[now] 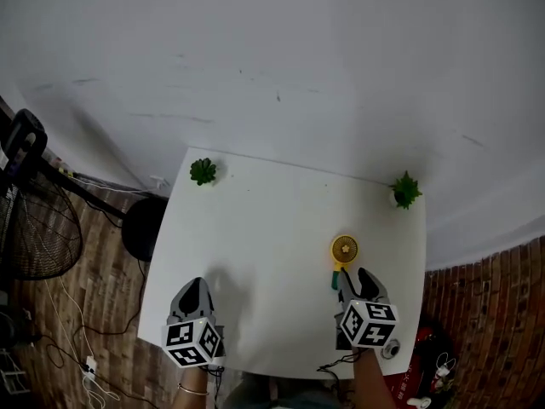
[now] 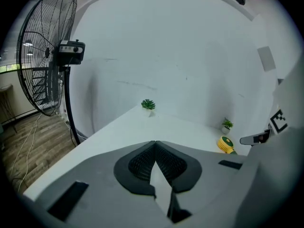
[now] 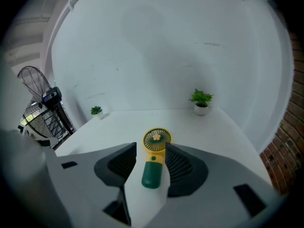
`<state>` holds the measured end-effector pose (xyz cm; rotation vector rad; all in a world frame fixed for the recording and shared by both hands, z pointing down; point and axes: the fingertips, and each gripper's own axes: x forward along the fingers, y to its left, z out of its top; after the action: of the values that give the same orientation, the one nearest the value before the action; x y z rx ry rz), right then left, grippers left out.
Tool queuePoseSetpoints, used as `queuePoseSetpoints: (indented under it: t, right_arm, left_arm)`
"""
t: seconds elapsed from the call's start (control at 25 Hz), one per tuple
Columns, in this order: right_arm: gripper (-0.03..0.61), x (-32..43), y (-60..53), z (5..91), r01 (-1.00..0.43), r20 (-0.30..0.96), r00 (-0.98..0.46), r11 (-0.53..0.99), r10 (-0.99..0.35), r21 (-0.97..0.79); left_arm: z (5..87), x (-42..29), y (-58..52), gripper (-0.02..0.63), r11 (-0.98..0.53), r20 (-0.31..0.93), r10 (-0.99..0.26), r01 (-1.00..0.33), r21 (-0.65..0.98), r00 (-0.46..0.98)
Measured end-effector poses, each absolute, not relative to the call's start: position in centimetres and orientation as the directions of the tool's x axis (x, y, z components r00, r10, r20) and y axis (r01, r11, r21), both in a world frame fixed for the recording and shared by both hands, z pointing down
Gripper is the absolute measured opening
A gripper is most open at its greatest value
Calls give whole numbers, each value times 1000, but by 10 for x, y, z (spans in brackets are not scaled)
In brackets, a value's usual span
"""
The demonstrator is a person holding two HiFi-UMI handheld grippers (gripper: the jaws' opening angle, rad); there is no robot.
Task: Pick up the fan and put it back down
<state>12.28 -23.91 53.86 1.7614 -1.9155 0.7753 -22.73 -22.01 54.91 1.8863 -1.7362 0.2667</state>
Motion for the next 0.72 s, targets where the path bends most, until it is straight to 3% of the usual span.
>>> queuePoseSetpoints:
  t: [0.72]
  right_arm:
    - [196,120,-229,595,-991,724,-112,27,-680,-127]
  left_arm:
    - [588,-213,-216,12,-23,563,-809,-966,259,170]
